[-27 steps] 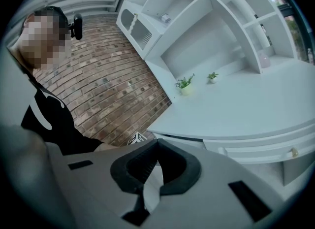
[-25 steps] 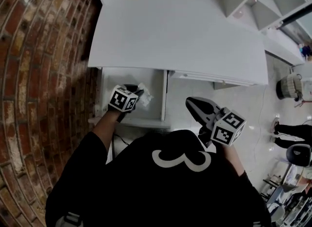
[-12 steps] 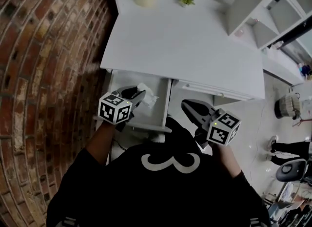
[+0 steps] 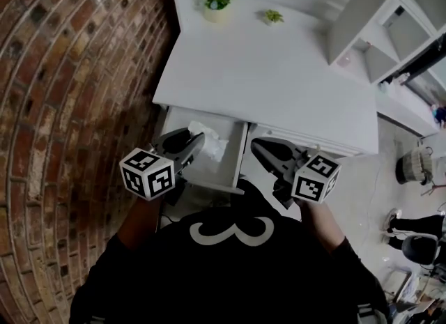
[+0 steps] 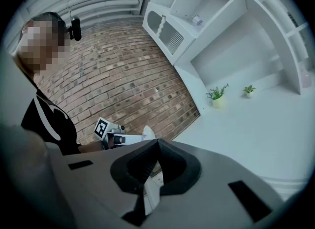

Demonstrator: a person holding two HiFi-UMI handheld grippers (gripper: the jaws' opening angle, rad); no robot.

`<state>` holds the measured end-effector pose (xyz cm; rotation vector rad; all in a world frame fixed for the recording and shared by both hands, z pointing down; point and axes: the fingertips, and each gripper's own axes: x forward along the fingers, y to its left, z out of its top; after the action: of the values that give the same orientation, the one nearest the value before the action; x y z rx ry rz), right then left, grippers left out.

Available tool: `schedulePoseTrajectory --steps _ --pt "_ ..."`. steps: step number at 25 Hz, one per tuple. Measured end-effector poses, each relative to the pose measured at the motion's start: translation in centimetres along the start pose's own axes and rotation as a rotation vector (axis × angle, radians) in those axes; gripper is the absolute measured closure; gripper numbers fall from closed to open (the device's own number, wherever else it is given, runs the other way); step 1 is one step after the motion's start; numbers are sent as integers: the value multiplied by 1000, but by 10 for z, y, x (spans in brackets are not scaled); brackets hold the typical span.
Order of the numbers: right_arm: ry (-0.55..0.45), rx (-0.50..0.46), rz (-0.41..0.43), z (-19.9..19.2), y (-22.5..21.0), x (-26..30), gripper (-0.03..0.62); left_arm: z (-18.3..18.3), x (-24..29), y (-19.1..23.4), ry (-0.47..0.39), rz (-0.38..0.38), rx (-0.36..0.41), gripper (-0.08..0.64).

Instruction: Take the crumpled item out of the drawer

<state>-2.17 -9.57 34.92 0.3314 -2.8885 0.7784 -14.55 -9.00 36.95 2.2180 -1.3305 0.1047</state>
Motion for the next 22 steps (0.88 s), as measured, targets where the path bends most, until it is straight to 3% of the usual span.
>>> schedulePoseTrajectory --steps 4,9,22 --pt "-9 -32 23 17 5 -1 581 20 -13 -13 -41 17 -37 448" --pt "-23 -78 7 27 5 -5 581 39 -24 -35 -87 10 6 448" --pt "-88 -131 8 41 20 -16 583 41 -32 -51 -110 15 53 446"
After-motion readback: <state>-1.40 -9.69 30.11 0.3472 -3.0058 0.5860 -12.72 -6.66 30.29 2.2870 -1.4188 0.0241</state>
